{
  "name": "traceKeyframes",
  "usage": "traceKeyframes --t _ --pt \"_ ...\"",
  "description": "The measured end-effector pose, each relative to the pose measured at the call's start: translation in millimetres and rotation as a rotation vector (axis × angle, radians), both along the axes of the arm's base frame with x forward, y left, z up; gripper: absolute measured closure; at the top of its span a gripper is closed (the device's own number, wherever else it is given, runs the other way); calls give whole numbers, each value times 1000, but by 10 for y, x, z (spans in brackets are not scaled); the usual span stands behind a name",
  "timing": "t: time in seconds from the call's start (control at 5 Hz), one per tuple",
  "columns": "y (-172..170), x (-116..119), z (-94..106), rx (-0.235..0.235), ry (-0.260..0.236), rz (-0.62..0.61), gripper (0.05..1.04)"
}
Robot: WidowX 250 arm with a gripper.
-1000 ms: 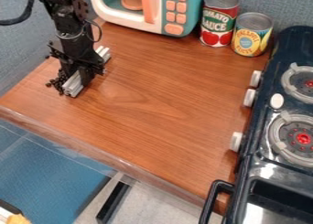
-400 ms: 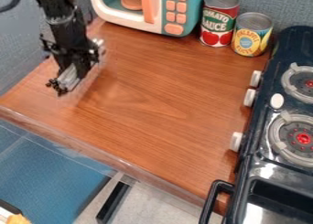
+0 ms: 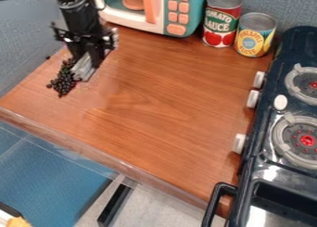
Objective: Sweep into pile
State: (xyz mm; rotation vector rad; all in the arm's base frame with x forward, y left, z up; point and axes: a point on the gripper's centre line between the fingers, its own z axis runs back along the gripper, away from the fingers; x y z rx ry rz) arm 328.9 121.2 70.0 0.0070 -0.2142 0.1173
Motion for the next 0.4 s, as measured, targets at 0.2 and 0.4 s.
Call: traceKeyframes --t 0.2,0.4 --pt "-226 13 -83 19 16 -5 712" --pt "-300 110 -153 62 25 53 712"
